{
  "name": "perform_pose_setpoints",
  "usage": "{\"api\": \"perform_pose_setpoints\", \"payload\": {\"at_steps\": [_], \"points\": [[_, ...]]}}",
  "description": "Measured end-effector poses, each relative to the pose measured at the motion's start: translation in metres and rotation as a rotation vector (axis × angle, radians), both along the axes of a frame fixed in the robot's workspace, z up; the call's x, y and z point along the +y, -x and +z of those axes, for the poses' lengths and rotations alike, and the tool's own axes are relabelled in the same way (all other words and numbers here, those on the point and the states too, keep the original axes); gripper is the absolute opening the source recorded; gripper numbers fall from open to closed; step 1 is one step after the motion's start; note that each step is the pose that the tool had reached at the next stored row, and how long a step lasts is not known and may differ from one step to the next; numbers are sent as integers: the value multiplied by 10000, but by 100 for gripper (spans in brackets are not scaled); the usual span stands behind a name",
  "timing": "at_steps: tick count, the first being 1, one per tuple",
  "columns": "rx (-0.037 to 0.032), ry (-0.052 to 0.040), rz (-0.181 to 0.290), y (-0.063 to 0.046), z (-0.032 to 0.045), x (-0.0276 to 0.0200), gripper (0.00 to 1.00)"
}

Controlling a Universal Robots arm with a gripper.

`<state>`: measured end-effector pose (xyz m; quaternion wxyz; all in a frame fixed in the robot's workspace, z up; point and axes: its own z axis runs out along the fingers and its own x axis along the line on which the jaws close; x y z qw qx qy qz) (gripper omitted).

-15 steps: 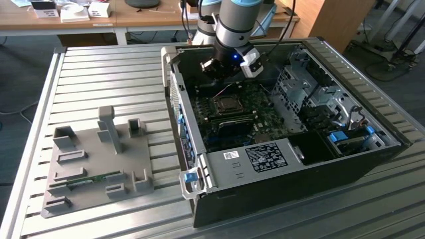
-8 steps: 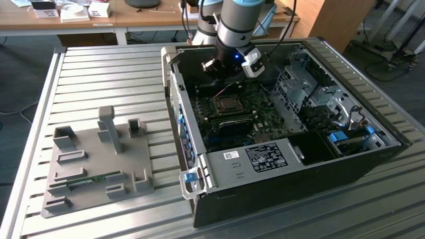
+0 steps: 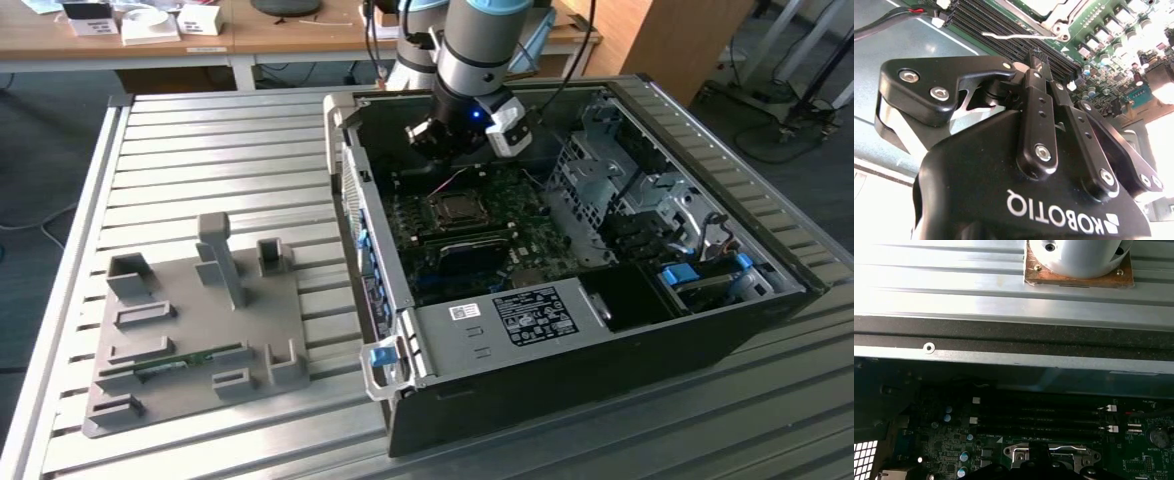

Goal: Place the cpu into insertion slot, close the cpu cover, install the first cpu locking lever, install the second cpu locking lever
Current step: 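Install the first cpu locking lever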

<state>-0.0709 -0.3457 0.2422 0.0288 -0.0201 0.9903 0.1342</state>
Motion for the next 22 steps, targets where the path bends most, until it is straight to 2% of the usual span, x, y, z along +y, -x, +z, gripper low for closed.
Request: {"api": "perform_pose_setpoints", "payload": {"at_steps": [6,16,22], "points": [[-3,-4,0,0,-5,0,11],[-1,-1,0,0,-83,0,11],[-3,-5,0,0,-94,1,11]]}}
